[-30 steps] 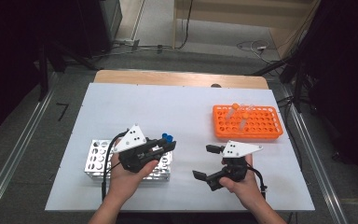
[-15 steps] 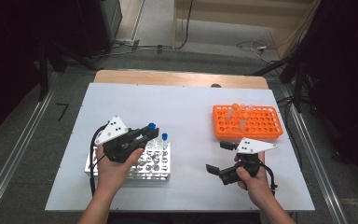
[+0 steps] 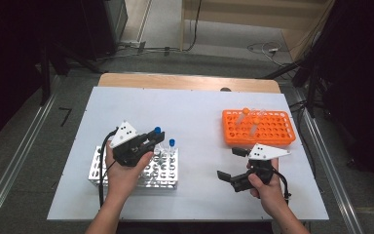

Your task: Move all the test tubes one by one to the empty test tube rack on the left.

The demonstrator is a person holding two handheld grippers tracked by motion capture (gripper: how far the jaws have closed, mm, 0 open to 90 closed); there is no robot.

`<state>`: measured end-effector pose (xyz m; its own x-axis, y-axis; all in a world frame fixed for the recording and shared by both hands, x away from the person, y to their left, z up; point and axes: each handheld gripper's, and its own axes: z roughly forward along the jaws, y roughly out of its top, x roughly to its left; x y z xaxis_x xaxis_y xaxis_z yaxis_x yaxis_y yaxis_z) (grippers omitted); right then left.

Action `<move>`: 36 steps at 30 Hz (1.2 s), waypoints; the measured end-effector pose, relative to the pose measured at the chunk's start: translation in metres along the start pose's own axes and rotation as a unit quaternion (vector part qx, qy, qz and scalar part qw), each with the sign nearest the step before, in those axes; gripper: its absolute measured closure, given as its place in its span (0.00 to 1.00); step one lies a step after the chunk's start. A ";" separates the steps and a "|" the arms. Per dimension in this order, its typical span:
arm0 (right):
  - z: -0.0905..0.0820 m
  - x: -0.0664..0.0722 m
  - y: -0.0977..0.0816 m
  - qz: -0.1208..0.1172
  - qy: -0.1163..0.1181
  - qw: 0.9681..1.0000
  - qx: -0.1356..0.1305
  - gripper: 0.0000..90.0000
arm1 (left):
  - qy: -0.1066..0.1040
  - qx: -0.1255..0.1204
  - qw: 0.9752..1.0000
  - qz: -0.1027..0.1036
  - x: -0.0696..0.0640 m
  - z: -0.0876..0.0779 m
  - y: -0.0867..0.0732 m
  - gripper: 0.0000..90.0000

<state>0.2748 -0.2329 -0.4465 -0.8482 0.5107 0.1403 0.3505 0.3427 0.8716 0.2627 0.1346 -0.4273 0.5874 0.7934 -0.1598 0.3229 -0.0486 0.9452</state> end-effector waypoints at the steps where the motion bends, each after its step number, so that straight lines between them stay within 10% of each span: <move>1: 0.000 0.000 0.000 0.000 -0.002 1.000 0.000 0.00 | -0.001 0.002 1.000 0.002 0.000 0.001 -0.001 0.86; 23: -0.011 -0.013 -0.004 0.012 -0.032 0.999 -0.014 0.00 | 0.020 0.082 0.995 0.054 -0.013 0.008 -0.010 0.82; 36: -0.022 -0.028 -0.007 0.025 -0.057 0.998 -0.023 0.00 | -0.003 0.042 0.999 -0.016 -0.001 -0.008 -0.009 0.58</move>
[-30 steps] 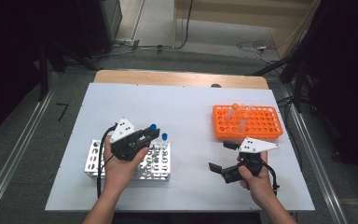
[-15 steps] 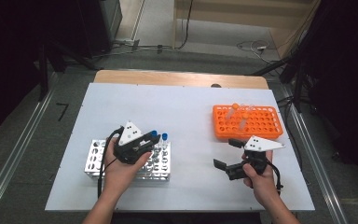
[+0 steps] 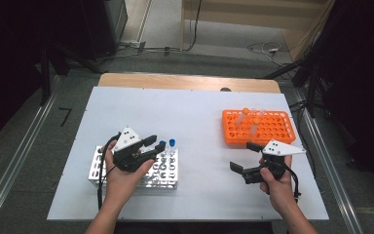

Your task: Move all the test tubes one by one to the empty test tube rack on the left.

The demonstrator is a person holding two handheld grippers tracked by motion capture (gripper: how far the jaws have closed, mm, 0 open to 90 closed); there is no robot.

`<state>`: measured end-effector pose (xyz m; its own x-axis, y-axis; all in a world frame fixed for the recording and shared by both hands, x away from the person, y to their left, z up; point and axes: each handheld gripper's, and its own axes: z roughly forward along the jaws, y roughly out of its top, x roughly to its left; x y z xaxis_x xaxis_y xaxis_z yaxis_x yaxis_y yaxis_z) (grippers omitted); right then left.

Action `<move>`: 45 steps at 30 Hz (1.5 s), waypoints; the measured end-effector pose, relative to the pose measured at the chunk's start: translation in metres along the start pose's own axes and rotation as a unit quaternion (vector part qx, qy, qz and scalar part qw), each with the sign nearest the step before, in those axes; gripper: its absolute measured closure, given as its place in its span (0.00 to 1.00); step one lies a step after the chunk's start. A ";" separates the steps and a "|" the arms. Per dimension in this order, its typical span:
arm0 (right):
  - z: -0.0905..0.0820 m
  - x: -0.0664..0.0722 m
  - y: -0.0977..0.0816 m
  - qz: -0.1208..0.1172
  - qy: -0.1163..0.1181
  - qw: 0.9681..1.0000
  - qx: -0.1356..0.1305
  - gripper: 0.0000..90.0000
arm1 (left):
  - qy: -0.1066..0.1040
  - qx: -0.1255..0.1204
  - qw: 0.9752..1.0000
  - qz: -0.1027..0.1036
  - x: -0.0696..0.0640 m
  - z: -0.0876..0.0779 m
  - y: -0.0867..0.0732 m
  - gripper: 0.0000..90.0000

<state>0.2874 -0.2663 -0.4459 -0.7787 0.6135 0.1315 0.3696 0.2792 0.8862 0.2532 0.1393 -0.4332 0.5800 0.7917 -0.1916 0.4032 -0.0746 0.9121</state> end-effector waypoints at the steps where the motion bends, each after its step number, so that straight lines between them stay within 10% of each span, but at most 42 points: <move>1: -0.001 -0.002 0.000 0.002 -0.002 1.000 -0.001 0.00 | -0.004 -0.005 1.000 -0.005 0.001 -0.002 0.000 0.55; 15: -0.019 -0.039 0.005 0.030 -0.035 0.999 -0.013 0.00 | -0.056 -0.014 0.998 -0.015 -0.002 -0.008 -0.005 0.02; 45: -0.017 -0.127 0.007 0.101 -0.122 0.987 -0.018 0.27 | -0.061 -0.020 0.998 -0.015 -0.002 -0.013 -0.008 0.00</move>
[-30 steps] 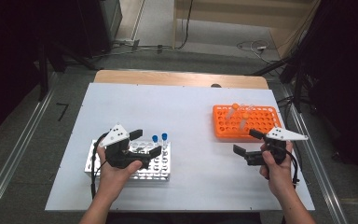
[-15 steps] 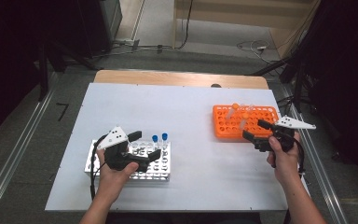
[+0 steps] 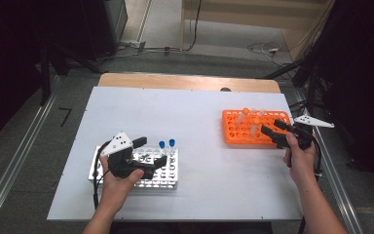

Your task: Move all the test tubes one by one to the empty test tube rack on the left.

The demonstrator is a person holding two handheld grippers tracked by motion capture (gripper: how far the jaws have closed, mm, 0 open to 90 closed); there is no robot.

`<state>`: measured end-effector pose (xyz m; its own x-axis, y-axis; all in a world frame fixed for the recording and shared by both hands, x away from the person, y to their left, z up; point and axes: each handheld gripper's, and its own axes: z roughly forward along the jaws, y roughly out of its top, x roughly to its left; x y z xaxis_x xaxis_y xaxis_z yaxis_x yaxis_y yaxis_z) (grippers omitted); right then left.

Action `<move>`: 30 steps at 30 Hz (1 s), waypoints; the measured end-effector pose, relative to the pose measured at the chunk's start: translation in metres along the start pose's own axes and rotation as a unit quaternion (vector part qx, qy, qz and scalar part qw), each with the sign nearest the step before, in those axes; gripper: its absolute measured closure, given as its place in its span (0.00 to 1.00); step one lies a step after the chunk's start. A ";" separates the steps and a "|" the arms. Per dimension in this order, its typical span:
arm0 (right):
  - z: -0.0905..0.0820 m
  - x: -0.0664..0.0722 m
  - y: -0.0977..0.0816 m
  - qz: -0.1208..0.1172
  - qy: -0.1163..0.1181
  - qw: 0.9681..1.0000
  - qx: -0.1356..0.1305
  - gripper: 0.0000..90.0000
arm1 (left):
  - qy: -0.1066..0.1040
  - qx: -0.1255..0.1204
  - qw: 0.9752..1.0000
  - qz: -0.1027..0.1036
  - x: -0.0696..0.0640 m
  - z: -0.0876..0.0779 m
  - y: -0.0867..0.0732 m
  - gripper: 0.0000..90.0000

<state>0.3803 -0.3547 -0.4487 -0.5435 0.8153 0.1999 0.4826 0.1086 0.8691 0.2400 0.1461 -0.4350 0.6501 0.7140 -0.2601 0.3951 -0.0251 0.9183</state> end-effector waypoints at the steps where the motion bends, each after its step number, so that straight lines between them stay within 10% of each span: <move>1: 0.002 -0.002 0.000 0.004 -0.002 1.000 0.002 0.29 | 0.000 0.000 1.000 0.000 0.000 0.000 0.000 0.00; 30: 0.050 -0.007 -0.006 0.010 -0.027 0.999 0.034 0.64 | 0.001 0.010 1.000 -0.002 0.000 0.004 -0.003 0.00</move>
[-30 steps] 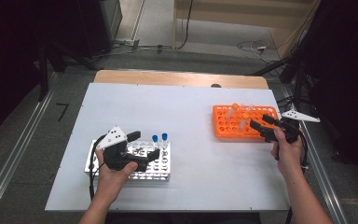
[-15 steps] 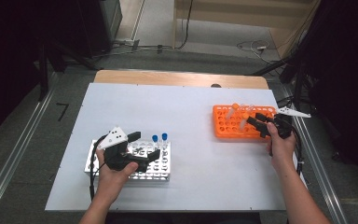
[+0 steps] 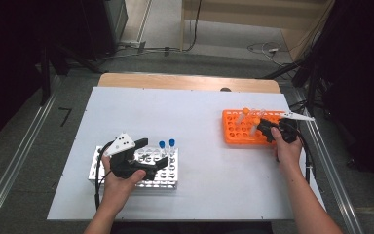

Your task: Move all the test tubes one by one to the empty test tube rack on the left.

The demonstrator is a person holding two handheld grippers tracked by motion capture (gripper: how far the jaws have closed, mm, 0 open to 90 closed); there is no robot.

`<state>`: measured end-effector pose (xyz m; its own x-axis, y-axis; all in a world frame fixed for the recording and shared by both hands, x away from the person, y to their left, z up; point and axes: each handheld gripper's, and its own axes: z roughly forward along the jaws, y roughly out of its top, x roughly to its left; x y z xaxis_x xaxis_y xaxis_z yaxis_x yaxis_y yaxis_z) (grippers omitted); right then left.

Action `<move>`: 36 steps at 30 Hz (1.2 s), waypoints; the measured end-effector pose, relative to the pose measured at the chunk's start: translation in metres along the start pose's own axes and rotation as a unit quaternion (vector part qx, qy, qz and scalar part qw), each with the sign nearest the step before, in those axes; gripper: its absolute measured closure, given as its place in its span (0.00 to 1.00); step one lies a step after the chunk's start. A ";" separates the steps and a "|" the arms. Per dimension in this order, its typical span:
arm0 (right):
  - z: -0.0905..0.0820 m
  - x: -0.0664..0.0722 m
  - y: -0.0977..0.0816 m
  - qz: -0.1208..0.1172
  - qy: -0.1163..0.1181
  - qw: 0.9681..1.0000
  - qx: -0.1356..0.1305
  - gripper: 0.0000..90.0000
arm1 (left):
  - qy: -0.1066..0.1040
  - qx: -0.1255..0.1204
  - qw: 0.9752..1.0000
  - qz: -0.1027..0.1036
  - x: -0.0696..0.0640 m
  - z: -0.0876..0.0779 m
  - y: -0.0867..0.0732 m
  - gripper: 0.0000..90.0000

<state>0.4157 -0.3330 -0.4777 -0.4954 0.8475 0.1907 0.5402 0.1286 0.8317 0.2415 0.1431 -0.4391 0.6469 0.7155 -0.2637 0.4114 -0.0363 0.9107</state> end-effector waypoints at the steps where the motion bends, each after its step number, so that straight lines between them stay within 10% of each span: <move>1: 0.001 0.001 0.000 -0.003 -0.005 1.000 -0.001 0.65 | 0.000 0.000 1.000 -0.001 0.000 0.000 0.000 0.00; 21: 0.007 0.010 0.003 -0.021 -0.034 0.999 -0.022 0.82 | 0.002 -0.003 1.000 -0.002 0.000 -0.002 0.001 0.00; 36: -0.033 0.018 0.021 -0.026 -0.026 0.997 -0.069 0.82 | 0.004 -0.011 1.000 0.001 0.000 -0.006 0.005 0.00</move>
<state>0.3955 -0.3320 -0.4392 -0.4815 0.8679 0.1217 0.4152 0.1037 0.9038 0.2395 0.1472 -0.4328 0.6429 0.7204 -0.2602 0.3963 -0.0221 0.9179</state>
